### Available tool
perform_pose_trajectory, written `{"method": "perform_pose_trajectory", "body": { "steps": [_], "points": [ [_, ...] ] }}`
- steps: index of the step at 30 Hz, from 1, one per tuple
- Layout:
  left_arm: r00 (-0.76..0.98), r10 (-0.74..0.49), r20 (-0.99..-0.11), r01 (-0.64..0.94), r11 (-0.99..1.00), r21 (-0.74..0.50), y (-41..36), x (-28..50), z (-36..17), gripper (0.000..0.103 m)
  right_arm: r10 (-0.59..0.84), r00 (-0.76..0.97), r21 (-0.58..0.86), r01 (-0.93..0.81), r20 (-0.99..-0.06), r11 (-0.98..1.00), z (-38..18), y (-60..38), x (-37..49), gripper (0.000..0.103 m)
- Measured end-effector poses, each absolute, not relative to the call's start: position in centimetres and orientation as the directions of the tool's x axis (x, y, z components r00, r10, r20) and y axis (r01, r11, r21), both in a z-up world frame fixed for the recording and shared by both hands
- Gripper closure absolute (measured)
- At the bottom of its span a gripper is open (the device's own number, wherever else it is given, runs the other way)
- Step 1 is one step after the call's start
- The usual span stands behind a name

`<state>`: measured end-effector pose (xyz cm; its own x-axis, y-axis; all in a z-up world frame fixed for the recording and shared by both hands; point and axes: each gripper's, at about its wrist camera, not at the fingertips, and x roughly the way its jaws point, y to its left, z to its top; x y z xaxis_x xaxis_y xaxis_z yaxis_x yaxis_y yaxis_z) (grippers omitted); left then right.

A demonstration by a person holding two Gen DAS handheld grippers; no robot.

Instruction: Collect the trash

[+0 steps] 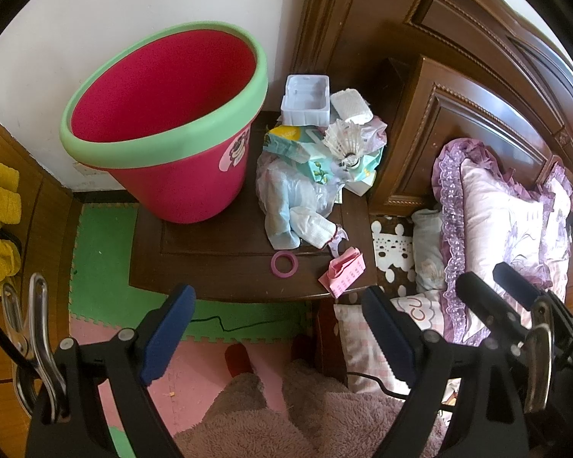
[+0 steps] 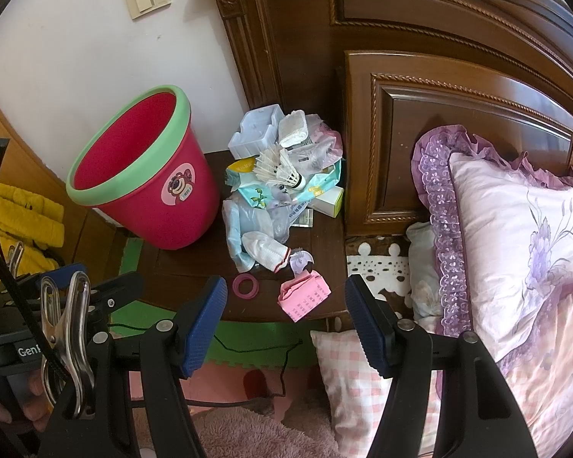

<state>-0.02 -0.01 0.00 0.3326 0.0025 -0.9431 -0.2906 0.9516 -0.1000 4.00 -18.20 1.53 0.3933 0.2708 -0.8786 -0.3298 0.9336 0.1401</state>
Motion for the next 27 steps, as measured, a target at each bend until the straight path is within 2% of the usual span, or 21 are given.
{"method": "perform_pose_trajectory", "body": {
  "steps": [17,27],
  "points": [
    [0.296,-0.033,-0.955,-0.302,0.945,-0.126,3.2,0.6,-3.1,0.017,0.257,0.363,0.155,-0.288,-0.896,0.945,-1.4,-18.7,4.4,0.037],
    [0.27,-0.057,-0.961,-0.222,0.968,-0.12,3.1,1.9,-8.9,0.022,0.251,0.311,0.162,-0.283,-0.917,0.945,-6.6,-18.8,4.9,0.037]
  ]
}}
